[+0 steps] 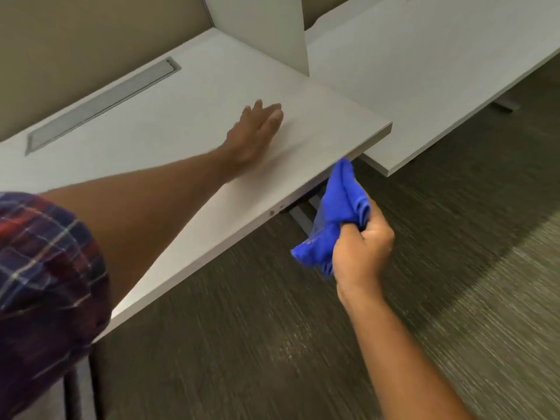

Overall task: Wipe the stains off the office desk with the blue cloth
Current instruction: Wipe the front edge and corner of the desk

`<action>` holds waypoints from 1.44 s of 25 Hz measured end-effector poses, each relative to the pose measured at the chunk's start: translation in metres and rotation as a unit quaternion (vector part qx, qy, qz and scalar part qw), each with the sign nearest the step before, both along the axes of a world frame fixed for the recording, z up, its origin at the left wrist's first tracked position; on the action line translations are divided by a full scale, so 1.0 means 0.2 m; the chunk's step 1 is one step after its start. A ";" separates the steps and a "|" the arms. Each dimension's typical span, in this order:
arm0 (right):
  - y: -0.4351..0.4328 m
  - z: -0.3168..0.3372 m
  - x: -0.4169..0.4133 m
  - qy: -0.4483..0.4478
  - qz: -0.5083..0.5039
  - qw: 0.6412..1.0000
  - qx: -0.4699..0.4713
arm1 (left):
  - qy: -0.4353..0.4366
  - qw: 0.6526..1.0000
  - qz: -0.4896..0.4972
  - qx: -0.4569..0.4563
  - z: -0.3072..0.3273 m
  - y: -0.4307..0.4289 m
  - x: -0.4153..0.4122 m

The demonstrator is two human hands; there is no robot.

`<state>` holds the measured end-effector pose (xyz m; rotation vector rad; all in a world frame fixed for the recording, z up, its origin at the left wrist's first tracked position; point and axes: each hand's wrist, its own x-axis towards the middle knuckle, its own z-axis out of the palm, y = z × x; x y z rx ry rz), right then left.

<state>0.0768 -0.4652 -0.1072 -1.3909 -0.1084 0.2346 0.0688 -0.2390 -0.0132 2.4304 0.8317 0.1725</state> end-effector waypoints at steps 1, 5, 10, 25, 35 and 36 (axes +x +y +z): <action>0.01 0.00 0.06 -0.005 -0.010 1.000 -0.008 | 0.003 0.999 -0.009 0.038 0.00 0.02 -0.08; 0.14 0.03 0.10 -0.024 0.005 0.999 -0.046 | 0.078 0.987 0.018 0.141 -0.07 0.11 -0.43; 0.22 0.03 -0.19 -0.088 0.018 0.994 -0.063 | 0.100 0.980 -0.012 0.174 -0.17 0.16 -0.48; -0.12 0.13 0.17 0.145 -0.014 0.971 0.190 | 0.080 0.981 -0.005 0.174 -0.17 0.16 -0.49; 0.05 0.18 0.57 -0.029 -0.056 0.997 -0.054 | 0.078 0.983 0.001 0.167 -0.16 0.16 -0.48; 0.09 0.18 0.55 -0.028 -0.055 0.996 -0.061 | 0.076 0.983 0.003 0.167 -0.16 0.16 -0.48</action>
